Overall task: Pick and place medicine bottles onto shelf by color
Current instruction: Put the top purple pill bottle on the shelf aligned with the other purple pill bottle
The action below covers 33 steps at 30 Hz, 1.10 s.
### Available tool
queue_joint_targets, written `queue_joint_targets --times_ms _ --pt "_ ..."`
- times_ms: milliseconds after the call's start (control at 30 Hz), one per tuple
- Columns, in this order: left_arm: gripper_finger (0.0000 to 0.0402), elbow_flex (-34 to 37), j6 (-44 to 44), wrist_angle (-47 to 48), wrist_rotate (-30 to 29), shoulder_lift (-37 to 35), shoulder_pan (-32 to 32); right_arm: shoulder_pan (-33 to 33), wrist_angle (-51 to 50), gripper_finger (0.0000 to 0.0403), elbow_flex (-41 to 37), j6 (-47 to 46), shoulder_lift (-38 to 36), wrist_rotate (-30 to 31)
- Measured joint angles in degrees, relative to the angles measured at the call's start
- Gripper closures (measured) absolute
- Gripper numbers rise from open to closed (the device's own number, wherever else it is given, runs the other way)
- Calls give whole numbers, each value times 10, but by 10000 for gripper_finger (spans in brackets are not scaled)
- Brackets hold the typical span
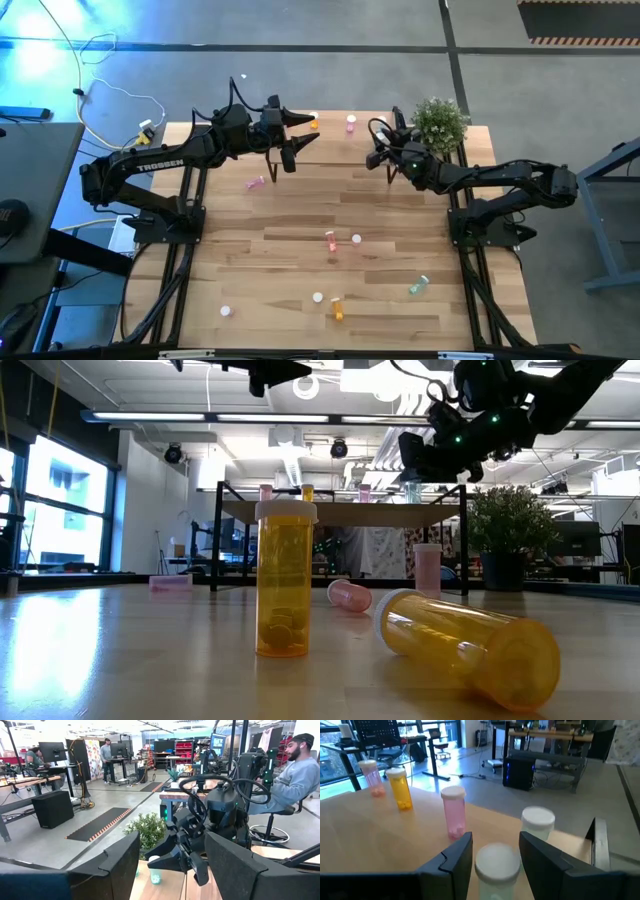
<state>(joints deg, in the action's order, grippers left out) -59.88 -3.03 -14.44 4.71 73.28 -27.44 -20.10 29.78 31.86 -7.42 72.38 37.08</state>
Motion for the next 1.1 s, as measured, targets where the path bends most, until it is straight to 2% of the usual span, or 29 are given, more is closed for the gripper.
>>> queue_joint_targets --times_ms 267,400,567,733,900,1100 --pt "186 0 -1 6 0 0 0 0 59 249 6 50 -18 0" --pt "186 0 22 79 1 -11 0 18 36 249 36 34 -46 -10" --pt "186 0 22 192 2 -49 0 61 -115 249 110 20 -81 -14" --pt "186 0 53 285 -12 -94 6 81 -324 249 206 -22 -89 -17" --pt "186 0 82 417 -38 -121 14 82 -494 249 297 -46 -86 -97" --pt "186 0 103 593 -73 -130 13 82 -584 249 365 -42 -86 -196"
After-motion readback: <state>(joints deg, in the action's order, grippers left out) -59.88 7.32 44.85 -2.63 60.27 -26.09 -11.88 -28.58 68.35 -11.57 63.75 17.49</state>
